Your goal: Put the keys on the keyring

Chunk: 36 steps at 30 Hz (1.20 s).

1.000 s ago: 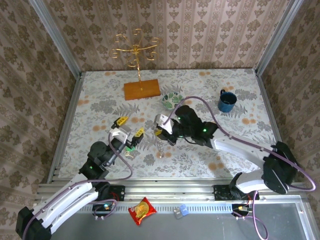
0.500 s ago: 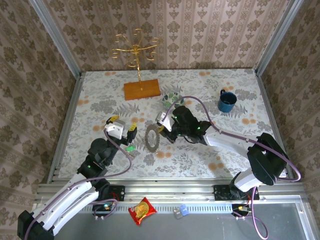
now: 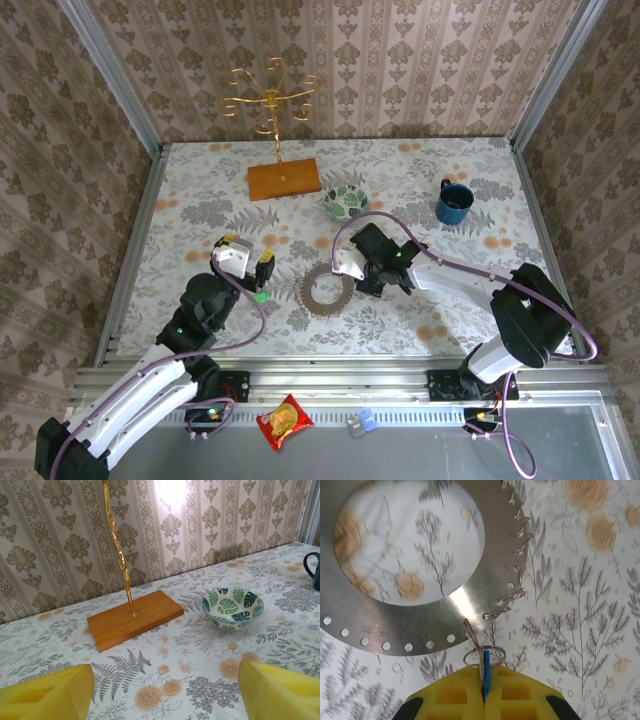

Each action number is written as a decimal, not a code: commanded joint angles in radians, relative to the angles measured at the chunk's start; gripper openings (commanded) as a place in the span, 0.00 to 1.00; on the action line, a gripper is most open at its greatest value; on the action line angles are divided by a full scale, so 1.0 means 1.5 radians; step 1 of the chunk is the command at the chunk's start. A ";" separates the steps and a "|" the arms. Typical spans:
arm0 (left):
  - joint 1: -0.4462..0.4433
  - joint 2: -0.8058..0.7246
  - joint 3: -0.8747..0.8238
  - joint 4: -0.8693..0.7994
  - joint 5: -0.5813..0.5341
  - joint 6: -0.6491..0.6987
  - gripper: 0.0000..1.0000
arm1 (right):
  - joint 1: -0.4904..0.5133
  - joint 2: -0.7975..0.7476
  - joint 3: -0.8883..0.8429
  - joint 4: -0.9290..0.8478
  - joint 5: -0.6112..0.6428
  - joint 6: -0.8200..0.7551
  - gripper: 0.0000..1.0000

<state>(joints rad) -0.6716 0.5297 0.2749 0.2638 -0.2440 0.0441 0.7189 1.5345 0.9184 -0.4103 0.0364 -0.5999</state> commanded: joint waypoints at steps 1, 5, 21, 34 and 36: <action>0.006 0.005 0.028 -0.007 0.003 -0.015 0.76 | 0.001 0.020 -0.001 -0.056 0.065 -0.049 0.03; 0.007 0.015 0.030 -0.008 0.004 -0.021 0.76 | 0.002 0.028 -0.001 -0.063 0.082 -0.056 0.06; 0.012 0.030 0.044 -0.031 0.021 -0.017 0.76 | -0.004 0.074 0.005 -0.090 0.138 -0.061 0.31; 0.015 0.055 0.036 -0.010 0.030 -0.039 0.76 | 0.034 -0.039 0.032 -0.063 -0.072 0.353 0.47; 0.015 0.060 0.029 0.004 0.031 -0.053 0.76 | 0.061 -0.050 0.007 -0.029 -0.061 0.467 0.47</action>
<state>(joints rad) -0.6544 0.6140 0.3038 0.2199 -0.2085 0.0116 0.7654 1.4818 0.9718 -0.5083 0.0105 -0.2214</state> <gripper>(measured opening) 0.763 0.469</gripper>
